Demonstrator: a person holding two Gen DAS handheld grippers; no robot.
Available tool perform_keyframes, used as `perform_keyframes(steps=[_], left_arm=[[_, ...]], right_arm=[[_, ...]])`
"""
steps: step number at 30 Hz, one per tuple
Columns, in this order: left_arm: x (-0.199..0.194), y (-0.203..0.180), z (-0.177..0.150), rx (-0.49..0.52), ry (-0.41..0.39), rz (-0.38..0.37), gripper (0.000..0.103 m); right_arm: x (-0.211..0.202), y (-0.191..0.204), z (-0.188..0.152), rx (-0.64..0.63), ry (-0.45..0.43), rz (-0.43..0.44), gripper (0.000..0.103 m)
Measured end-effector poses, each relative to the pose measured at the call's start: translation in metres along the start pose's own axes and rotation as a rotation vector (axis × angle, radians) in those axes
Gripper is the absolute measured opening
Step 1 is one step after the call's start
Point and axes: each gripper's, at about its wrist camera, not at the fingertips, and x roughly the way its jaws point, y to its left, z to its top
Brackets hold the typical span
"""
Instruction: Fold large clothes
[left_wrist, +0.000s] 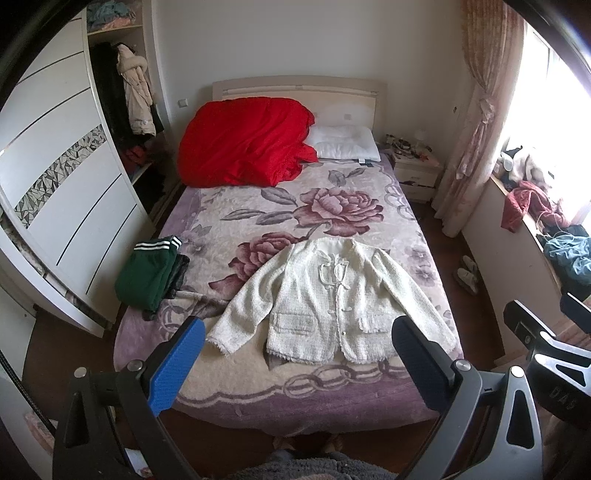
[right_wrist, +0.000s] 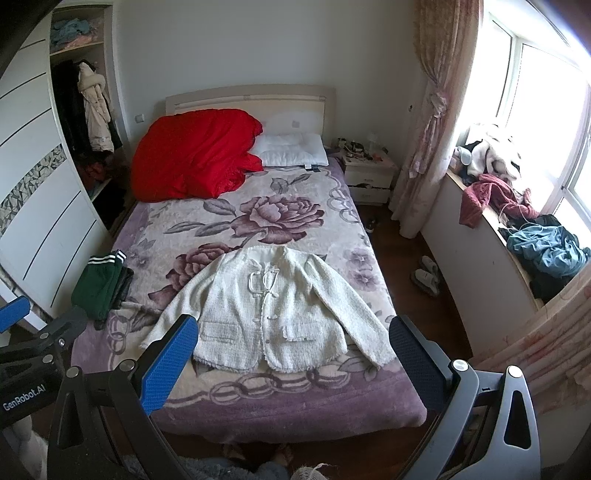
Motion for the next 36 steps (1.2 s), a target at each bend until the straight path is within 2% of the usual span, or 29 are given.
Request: perform_keyframes(steps=[3,6,8,12,17,18,19,20,22,26,28,31,34,36], left_arm=[[0.021,0.004,0.003,-0.021,-0.019,0.008,0.103],[0.056,0.011,0.000,-0.035,-0.029,0.035,0.103],[0.095,0.012,-0.003,-0.016,-0.027,0.073,0.103],[0.160,0.006,-0.018,0.029,0.017,0.096,0.103],[0.263,-0.016,-0.047,0.088,0.133,0.143,0.103],[0.289,-0.025,-0.054,0.096,0.165,0.160,0.103],[0.306,-0.030,-0.061,0.098,0.179,0.169,0.103],[0.319,-0.036,-0.066,0.100,0.191,0.178,0.103],[0.362,-0.050,-0.082,0.100,0.237,0.208,0.103],[0.441,-0.080,-0.120,0.091,0.347,0.257,0.103],[0.482,-0.097,-0.139,0.094,0.409,0.270,0.103],[0.525,-0.122,-0.161,0.124,0.456,0.285,0.103],[0.560,-0.149,-0.174,0.155,0.492,0.301,0.103],[0.574,-0.163,-0.172,0.167,0.507,0.302,0.103]], right_arm=[[-0.002,0.002,0.015,0.033,0.009,-0.013,0.103],[0.024,-0.006,0.023,0.105,0.039,-0.017,0.103],[0.058,-0.018,0.022,0.170,0.084,-0.026,0.103],[0.151,-0.062,-0.002,0.343,0.213,-0.089,0.103],[0.278,-0.139,-0.074,0.577,0.347,-0.176,0.102],[0.302,-0.156,-0.092,0.626,0.367,-0.189,0.095],[0.327,-0.175,-0.109,0.679,0.400,-0.199,0.083],[0.350,-0.194,-0.130,0.730,0.424,-0.203,0.080],[0.400,-0.235,-0.173,0.864,0.453,-0.186,0.079],[0.490,-0.321,-0.268,1.108,0.458,-0.128,0.080],[0.542,-0.349,-0.308,1.223,0.452,-0.078,0.080],[0.605,-0.382,-0.358,1.380,0.422,0.002,0.080],[0.654,-0.397,-0.390,1.480,0.387,0.084,0.080],[0.669,-0.397,-0.393,1.499,0.358,0.092,0.082]])
